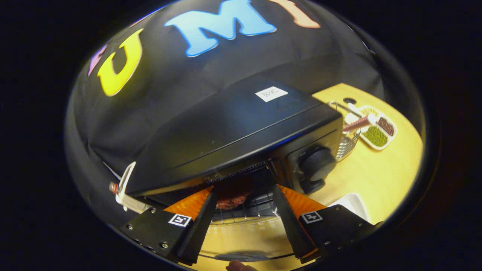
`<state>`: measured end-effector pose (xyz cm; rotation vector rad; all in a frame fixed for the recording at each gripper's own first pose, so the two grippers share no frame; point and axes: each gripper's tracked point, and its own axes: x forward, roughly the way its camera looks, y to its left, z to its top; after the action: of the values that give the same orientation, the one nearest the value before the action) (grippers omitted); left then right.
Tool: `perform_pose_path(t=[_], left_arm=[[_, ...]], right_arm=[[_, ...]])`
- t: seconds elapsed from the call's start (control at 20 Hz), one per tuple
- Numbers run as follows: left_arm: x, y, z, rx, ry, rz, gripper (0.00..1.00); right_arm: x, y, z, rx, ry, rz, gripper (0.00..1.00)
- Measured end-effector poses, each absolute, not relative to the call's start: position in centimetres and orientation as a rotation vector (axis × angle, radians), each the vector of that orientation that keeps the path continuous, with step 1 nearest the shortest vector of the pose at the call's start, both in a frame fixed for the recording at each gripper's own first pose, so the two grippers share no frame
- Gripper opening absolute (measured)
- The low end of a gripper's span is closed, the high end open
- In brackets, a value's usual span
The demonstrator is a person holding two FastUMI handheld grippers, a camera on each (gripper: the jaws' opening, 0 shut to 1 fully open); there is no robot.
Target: Open the electric oven with the left hand, put the food in, and close the electric oven.
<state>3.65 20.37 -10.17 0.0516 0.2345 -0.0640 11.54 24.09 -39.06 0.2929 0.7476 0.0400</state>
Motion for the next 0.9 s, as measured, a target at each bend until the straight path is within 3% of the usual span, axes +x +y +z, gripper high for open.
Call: perform_pose_path(t=[0.15,0.2,0.25,0.45,0.55,0.9], left_arm=[[4.9,18.0,-10.7,0.041,0.234,-0.107,0.92],[5.0,17.4,-10.9,0.038,0.235,-0.119,0.96],[5.2,16.7,-11.0,0.033,0.236,-0.130,0.92],[5.4,13.5,-11.0,0.013,0.234,-0.173,0.92],[5.5,12.1,-10.7,0.013,0.217,-0.178,1.00],[3.7,7.9,-8.3,0.034,0.155,-0.160,0.98]], right_arm=[[8.9,22.2,-35.9,0.186,0.661,0.065,0.91],[8.1,21.3,-34.2,0.162,0.625,0.067,0.91],[7.4,20.3,-32.4,0.133,0.583,0.066,0.91],[5.5,17.5,-23.3,0.038,0.383,0.073,0.91],[4.2,16.2,-18.8,0.028,0.300,0.073,0.90],[1.9,11.9,-8.5,0.070,0.138,0.074,0.90]])
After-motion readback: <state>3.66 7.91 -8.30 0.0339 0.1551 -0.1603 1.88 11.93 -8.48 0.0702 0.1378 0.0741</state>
